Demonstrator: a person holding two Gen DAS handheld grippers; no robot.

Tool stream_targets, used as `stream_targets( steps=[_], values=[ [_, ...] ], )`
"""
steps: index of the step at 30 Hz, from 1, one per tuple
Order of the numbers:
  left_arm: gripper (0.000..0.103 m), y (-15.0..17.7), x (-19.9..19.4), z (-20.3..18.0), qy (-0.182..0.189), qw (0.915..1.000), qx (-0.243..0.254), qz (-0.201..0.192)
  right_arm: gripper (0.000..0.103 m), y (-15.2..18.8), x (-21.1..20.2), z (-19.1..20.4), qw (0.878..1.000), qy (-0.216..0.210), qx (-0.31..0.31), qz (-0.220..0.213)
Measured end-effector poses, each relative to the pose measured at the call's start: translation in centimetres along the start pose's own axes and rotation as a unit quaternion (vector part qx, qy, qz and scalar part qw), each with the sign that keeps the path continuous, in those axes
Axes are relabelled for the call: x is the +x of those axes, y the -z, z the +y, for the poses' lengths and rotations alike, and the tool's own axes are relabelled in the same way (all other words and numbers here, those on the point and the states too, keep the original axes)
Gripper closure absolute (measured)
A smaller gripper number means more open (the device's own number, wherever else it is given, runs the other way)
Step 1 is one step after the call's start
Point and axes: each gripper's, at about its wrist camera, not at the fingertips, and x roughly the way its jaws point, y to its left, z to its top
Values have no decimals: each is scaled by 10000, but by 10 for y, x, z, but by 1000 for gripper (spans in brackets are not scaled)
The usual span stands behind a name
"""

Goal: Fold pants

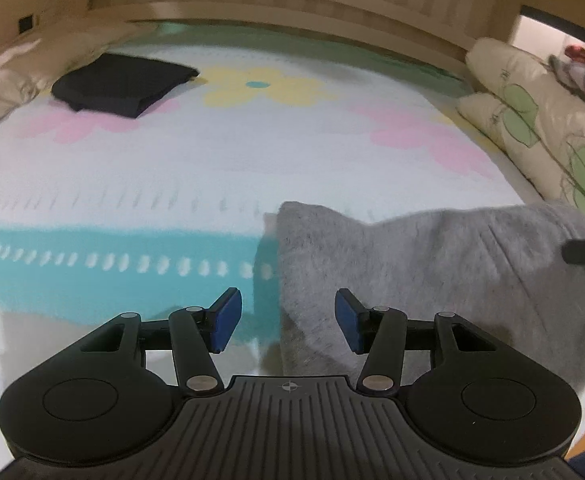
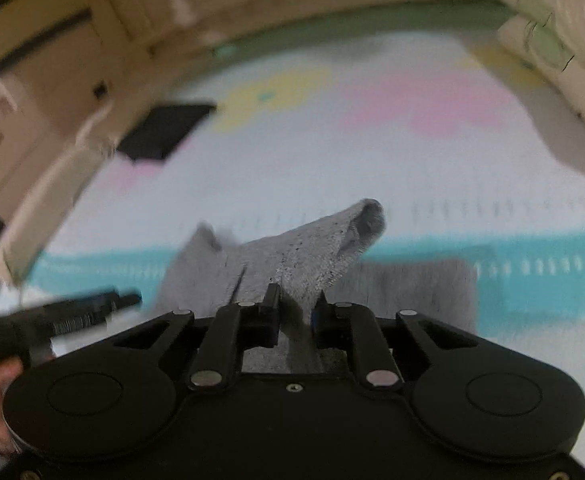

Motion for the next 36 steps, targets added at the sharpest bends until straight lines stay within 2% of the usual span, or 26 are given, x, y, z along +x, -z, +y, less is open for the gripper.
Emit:
stream_targets(
  steps=[2,4,7,9,12,13,16,17,18,20,23,25,27,32,35,36],
  values=[
    [53,1,3,-8,63,9999,157,14,82,-4,4,-12,9995,270,140,16],
    [53,3,8,-15,159,9995,244,99,82,0,19,-25,9966,765,220,223],
    [53,9,16,-26,335,9982,409,283,80,18,54,-35,9870,1310,49,924],
    [52,15,19,-35,461,9961,638,403,76,29,60,-34,9856,1452,-103,865],
    [46,28,29,-46,328,9908,1103,718,66,30,57,-26,9837,1554,-386,822],
    [44,33,33,-48,219,9884,1255,831,56,30,58,-26,9825,1632,-355,820],
    [42,33,31,-41,235,9897,1136,842,35,32,62,-30,9791,1852,-157,825],
    [42,30,30,-37,290,9906,1007,874,32,33,62,-33,9780,1906,-84,838],
    [42,28,29,-32,339,9920,822,893,25,30,59,-37,9774,1940,-27,844],
    [43,23,26,-24,362,9946,462,861,19,28,60,-41,9751,2025,157,886],
    [42,19,11,-23,448,9972,307,510,16,30,59,-51,9746,1955,528,956],
    [42,17,4,-32,453,9973,466,336,10,30,59,-57,9734,1914,735,1018],
    [42,18,4,-44,423,9965,648,322,7,32,58,-62,9716,1930,884,1048],
    [42,24,23,-75,320,9920,1000,698,2,34,58,-70,9696,1896,1128,1061],
    [36,32,35,-85,35,9893,1209,819,1,38,59,-74,9683,1847,1306,1063],
    [30,35,37,-90,-108,9886,1278,783,1,39,58,-77,9678,1812,1397,1049]
  ],
)
